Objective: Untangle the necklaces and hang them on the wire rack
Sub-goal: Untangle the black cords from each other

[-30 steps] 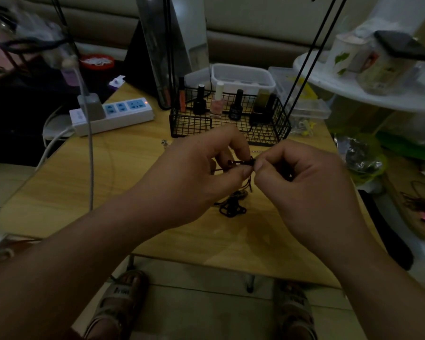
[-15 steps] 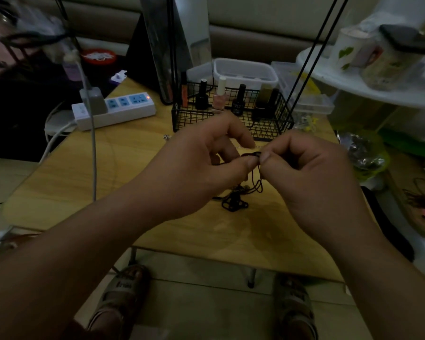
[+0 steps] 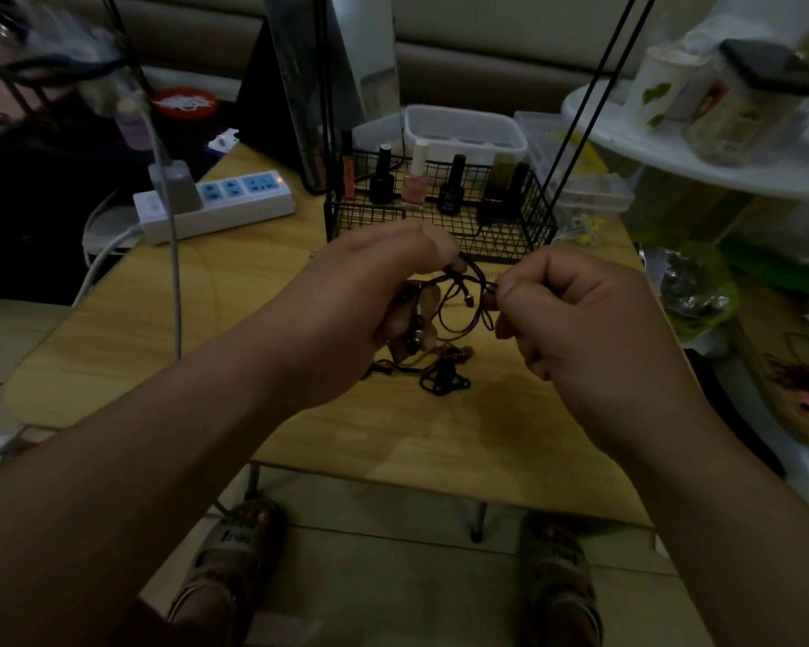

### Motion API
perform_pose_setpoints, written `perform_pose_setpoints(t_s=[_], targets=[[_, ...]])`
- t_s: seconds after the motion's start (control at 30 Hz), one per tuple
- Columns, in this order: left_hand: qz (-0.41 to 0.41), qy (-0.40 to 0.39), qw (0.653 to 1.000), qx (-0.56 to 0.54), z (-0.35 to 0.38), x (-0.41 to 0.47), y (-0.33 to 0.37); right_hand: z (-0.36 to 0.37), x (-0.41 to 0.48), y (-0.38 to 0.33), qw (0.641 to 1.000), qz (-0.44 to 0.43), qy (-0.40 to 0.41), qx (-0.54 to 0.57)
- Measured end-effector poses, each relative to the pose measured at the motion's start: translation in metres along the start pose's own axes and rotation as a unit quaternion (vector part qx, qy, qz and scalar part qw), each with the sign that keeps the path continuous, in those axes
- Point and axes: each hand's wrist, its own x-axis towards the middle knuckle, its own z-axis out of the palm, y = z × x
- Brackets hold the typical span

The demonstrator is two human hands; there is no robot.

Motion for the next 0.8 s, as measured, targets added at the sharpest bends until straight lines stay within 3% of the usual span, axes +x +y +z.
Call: perform_pose_setpoints(t_s=[0.3, 0.43, 0.57, 0.7, 0.8], targets=[[-0.017, -0.086, 0.975, -0.203, -0.004, 0.003, 0.002, -0.002, 0.000, 0.004, 0.998, 0.058, -0.030, 0.008], [-0.020, -0.071, 0.989, -0.128, -0.011, 0.005, 0.001, -0.005, -0.001, 0.003, 0.998, 0.059, -0.025, 0.003], [-0.020, 0.021, 0.999, -0.014, -0.003, 0.004, -0.001, -0.004, -0.002, 0.002, 0.998, 0.035, -0.045, -0.022], [0.011, 0.059, 0.997, -0.038, 0.002, 0.002, 0.003, -0.003, -0.003, 0.004, 0.996, 0.018, -0.077, -0.034], [0.028, 0.039, 0.998, -0.048, 0.000, 0.001, 0.004, -0.002, -0.002, 0.006, 0.994, 0.023, -0.101, -0.035]])
